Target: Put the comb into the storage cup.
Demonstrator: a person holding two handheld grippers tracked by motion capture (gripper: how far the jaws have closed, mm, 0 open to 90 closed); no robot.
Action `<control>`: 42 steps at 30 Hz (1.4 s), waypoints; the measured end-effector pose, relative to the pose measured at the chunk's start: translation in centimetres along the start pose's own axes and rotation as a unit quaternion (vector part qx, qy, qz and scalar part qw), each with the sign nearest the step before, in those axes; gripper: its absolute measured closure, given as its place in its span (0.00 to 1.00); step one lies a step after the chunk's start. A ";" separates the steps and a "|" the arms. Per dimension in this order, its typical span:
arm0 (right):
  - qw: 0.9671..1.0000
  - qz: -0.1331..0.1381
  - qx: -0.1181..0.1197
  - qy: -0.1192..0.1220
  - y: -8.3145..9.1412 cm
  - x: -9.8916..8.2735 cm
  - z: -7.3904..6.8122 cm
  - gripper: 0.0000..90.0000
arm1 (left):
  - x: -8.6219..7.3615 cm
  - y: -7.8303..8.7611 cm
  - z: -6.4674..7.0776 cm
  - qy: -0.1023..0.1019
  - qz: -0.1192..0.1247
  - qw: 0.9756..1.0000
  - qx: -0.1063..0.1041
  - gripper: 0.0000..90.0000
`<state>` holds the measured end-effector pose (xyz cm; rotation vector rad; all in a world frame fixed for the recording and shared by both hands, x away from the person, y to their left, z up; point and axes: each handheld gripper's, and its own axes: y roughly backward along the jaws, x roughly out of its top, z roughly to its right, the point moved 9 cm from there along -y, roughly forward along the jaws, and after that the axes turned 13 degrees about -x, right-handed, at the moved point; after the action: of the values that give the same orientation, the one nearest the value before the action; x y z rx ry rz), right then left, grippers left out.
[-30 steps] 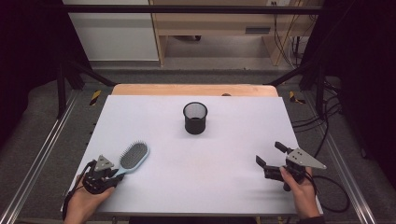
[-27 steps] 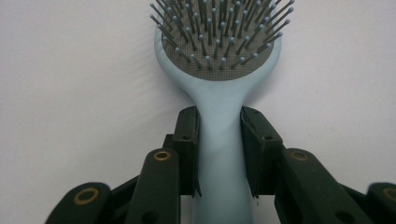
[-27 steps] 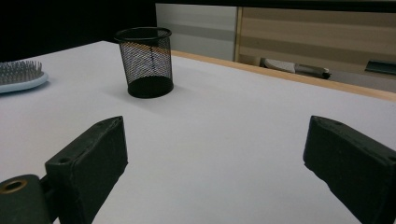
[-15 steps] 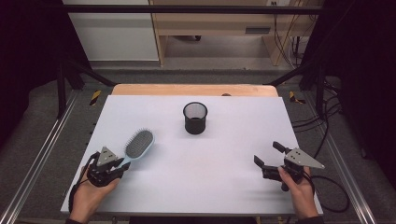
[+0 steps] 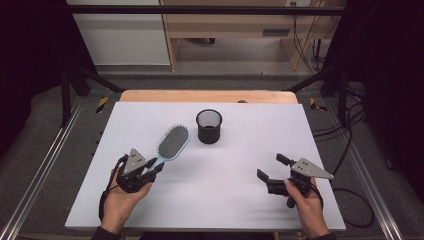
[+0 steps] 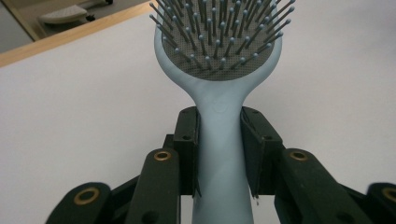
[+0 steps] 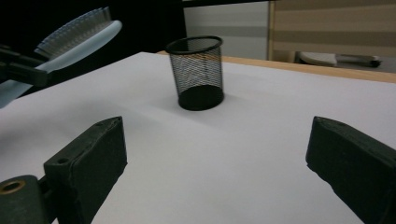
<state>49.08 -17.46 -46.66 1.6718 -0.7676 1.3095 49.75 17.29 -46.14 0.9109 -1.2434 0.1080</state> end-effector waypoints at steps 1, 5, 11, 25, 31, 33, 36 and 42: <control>1.000 -0.001 0.005 -0.001 -0.2 0.1 -0.5 0.06 | 0.4 -0.3 0.2 -0.003 0.003 1.000 -0.002 0.77; 0.999 -0.006 0.029 -0.022 -1.3 0.5 -3.0 0.06 | 1.5 -1.5 0.9 -0.018 0.006 1.000 -0.009 0.77; 0.997 -0.017 0.072 -0.035 -3.5 1.0 -6.9 0.06 | 1.7 -2.4 2.0 -0.032 0.003 0.999 -0.017 0.77; 0.989 -0.046 0.134 -0.046 -7.3 1.0 -13.9 0.06 | 1.5 -1.7 2.3 -0.029 0.028 0.999 -0.009 0.77; 0.986 -0.059 0.146 -0.054 -8.2 1.4 -15.5 0.06 | 1.7 -1.9 3.0 -0.044 0.027 0.999 -0.012 0.77; 0.986 -0.062 0.149 -0.053 -8.3 1.6 -15.8 0.06 | 1.9 -1.9 3.3 -0.048 0.028 0.998 -0.014 0.77; 0.985 -0.059 0.154 -0.058 -8.4 1.9 -16.0 0.06 | 1.9 -1.9 3.4 -0.050 0.029 0.998 -0.015 0.77; 0.983 -0.064 0.158 -0.065 -8.7 2.3 -16.4 0.06 | 2.0 -1.8 3.6 -0.052 0.033 0.998 -0.016 0.77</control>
<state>49.94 1.15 -45.18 2.0399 -0.5347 1.2925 48.72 12.98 -45.30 0.8572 -1.3693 0.0931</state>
